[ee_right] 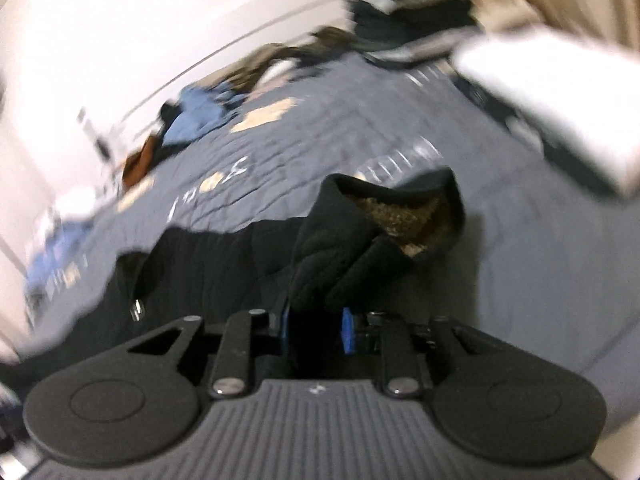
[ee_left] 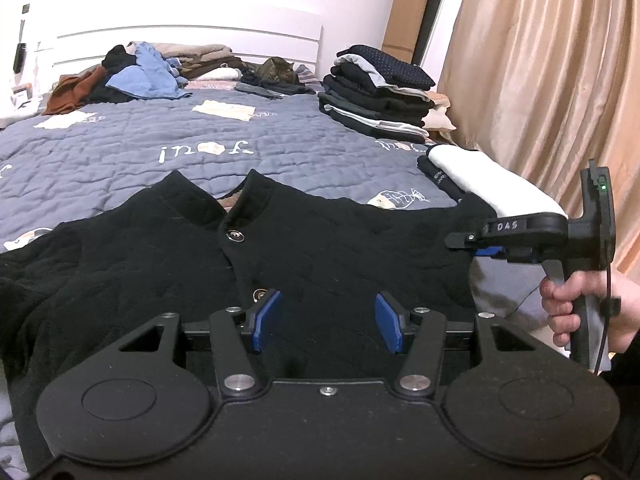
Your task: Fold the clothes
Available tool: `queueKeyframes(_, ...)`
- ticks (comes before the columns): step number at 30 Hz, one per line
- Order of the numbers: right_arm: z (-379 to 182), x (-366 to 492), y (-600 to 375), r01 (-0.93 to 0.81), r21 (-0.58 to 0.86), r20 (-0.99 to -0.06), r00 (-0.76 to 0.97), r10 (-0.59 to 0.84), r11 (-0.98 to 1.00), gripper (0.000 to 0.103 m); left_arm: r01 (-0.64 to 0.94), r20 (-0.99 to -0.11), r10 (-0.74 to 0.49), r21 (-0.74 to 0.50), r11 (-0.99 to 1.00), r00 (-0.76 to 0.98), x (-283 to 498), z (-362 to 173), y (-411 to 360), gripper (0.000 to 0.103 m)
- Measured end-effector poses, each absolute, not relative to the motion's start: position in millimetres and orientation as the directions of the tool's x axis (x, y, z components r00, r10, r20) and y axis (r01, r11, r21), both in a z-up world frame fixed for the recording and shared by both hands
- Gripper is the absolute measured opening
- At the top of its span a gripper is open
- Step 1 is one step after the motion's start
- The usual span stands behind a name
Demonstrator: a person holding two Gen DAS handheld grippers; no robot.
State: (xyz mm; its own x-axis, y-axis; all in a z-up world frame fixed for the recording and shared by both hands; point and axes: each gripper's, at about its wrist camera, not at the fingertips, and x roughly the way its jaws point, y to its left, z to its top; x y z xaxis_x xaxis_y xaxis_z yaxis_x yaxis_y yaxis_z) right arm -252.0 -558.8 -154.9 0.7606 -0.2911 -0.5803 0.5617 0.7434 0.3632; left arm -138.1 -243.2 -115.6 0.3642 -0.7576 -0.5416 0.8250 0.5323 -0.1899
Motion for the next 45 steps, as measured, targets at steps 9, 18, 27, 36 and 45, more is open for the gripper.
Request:
queueKeyframes(9, -146, -228, -494, 0.341, -0.132, -0.503, 0.786, -0.359, 0.931, 0.024, 0.820, -0.546, -0.754, -0.196, 0.539, 0.365, -137, -116, -244, 0.052)
queueKeyframes(18, -157, -213, -451, 0.076, -0.411, -0.493, 0.820, -0.291, 0.908, 0.024, 0.808, -0.543, -0.752, -0.208, 0.552, 0.374, -135, -115, -243, 0.052)
queueKeyframes(27, -175, -212, -438, -0.045, -0.379, -0.596, 0.776, -0.207, 0.924, 0.027, 0.800, -0.550, -0.744, -0.210, 0.562, 0.379, -134, -116, -243, 0.052)
queueKeyframes(36, -153, -216, -451, -0.022, -0.151, -0.646, 0.759, -0.082, 0.988, 0.044, 0.793, -0.547, -0.744, -0.218, 0.569, 0.383, -131, -115, -241, 0.052)
queueKeyframes(45, -108, -250, -504, 0.041, 0.267, -0.489, 0.867, 0.099, 0.963, 0.049, 0.780, -0.534, -0.751, -0.244, 0.577, 0.388, -124, -112, -242, 0.052)
